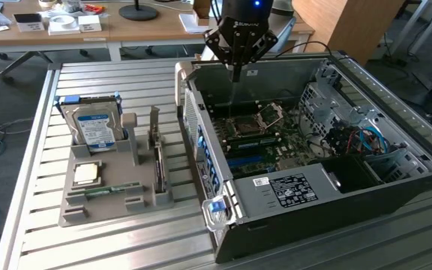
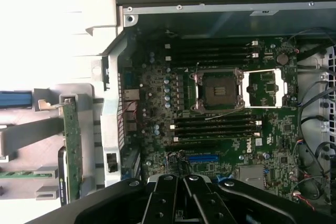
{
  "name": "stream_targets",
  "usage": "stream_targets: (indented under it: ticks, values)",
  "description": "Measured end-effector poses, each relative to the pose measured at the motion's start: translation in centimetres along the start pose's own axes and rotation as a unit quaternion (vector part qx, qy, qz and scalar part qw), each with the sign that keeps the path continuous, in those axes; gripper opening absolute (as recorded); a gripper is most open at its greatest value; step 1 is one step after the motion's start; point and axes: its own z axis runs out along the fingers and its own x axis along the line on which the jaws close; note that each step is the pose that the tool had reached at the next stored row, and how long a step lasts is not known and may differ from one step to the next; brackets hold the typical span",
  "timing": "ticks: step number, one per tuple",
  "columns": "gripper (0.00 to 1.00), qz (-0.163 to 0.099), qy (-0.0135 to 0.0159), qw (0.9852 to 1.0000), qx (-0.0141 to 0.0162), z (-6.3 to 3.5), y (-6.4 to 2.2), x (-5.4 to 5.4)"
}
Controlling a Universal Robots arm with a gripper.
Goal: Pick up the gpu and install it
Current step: 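Reach for the gpu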
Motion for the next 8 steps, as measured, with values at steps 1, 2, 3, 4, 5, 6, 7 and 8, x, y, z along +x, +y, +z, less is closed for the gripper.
stream_targets:
  ticks: [1, 2, 3, 4, 5, 6, 7, 8]
  values:
    - [0.11, 0.000, 0.0000, 1.0000, 0.0000, 0.00, -0.01, 0.13]
    - [0.11, 0.000, 0.0000, 1.0000, 0.0000, -0.01, -0.02, 0.24]
    - [0.11, 0.000, 0.0000, 1.0000, 0.0000, -0.01, -0.03, 0.37]
    - [0.11, 0.000, 0.0000, 1.0000, 0.0000, -0.01, -0.04, 0.50]
    - [0.11, 0.000, 0.0000, 1.0000, 0.0000, -0.02, -0.05, 0.63]
    - [0.11, 0.000, 0.0000, 1.0000, 0.0000, -0.02, -0.06, 0.77]
    - [0.11, 0.000, 0.0000, 1.0000, 0.0000, -0.02, -0.07, 0.90]
    - [0.11, 0.000, 0.0000, 1.0000, 0.0000, -0.03, -0.08, 1.04]
